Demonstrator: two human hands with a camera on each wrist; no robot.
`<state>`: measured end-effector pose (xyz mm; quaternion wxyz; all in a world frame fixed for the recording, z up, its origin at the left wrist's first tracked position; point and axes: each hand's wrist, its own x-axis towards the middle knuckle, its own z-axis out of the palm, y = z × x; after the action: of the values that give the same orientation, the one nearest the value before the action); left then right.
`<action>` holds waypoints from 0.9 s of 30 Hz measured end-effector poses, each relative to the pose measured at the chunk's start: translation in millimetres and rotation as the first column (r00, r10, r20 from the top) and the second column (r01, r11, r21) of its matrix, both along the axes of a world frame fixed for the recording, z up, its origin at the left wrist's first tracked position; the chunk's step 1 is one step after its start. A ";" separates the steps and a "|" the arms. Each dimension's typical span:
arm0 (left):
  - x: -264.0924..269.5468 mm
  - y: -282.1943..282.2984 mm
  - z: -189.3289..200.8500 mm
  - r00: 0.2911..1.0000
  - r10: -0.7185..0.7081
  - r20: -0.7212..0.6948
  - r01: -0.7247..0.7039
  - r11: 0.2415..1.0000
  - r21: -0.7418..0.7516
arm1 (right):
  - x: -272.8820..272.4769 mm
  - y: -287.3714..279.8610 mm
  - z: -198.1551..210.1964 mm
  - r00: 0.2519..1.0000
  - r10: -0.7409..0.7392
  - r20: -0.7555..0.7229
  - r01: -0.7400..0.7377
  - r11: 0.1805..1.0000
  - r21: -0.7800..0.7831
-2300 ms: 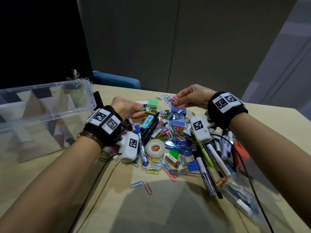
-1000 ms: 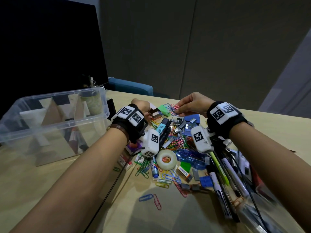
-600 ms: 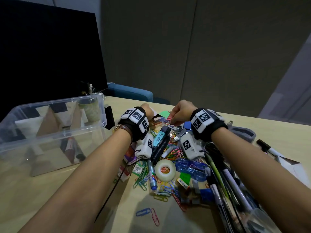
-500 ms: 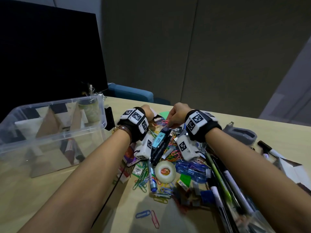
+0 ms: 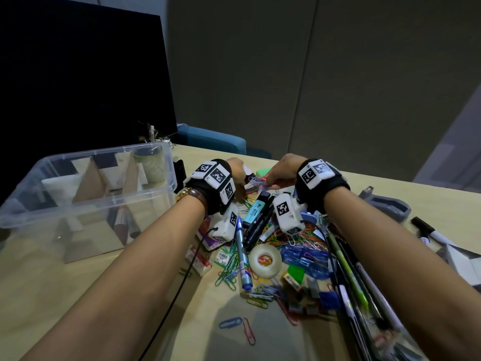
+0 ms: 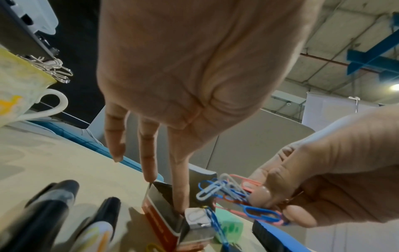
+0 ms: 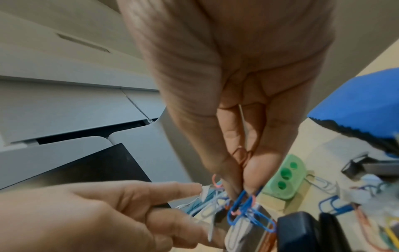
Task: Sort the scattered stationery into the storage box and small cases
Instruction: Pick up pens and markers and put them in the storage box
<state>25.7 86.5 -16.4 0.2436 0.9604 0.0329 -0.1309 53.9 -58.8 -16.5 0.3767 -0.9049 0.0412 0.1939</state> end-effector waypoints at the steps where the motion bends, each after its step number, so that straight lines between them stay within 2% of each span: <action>1: -1.4 -0.5 -0.5 1.000 0.001 -0.008 -0.001 1.000 -0.018 | -1.2 0.6 0.7 1.000 -0.015 0.001 0.015 0.999 0.031; 5: -8.9 -4.5 -2.0 0.998 0.059 -0.021 -0.060 0.997 -0.043 | -3.3 -0.3 -0.6 0.996 -0.065 0.054 0.060 0.994 0.090; 9: -20.5 -9.5 -1.0 0.999 0.038 -0.025 -0.040 0.995 -0.092 | -1.8 3.4 -5.5 0.980 -0.118 0.161 0.112 0.993 0.049; 12: -24.8 -9.9 -2.4 0.999 0.036 -0.028 -0.041 0.983 -0.180 | -4.0 9.9 -7.8 0.982 -0.103 0.158 0.095 0.994 0.056; 15: -27.6 -7.0 -3.2 0.996 0.006 -0.086 -0.031 0.955 -0.294 | -9.9 15.9 -9.4 0.982 -0.046 0.182 0.041 0.999 0.032; 21: -33.8 1.6 -6.6 0.991 -0.035 -0.127 -0.020 0.915 -0.404 | -16.5 21.2 -19.2 0.946 0.168 0.278 -0.163 0.986 -0.044; 24: -36.6 11.1 -3.0 0.987 0.038 -0.153 -0.105 0.882 -0.459 | -15.9 22.0 -22.0 0.924 0.252 0.288 -0.242 0.968 -0.072; 27: -33.9 20.8 -4.6 0.989 0.136 -0.057 -0.148 0.903 -0.404 | -16.7 21.9 -19.3 0.911 0.306 0.277 -0.291 0.952 -0.094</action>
<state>-8.3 107.3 -21.0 0.4467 0.8818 0.0780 -0.1298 37.2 -36.9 -35.8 0.3214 -0.9283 -0.1481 0.1140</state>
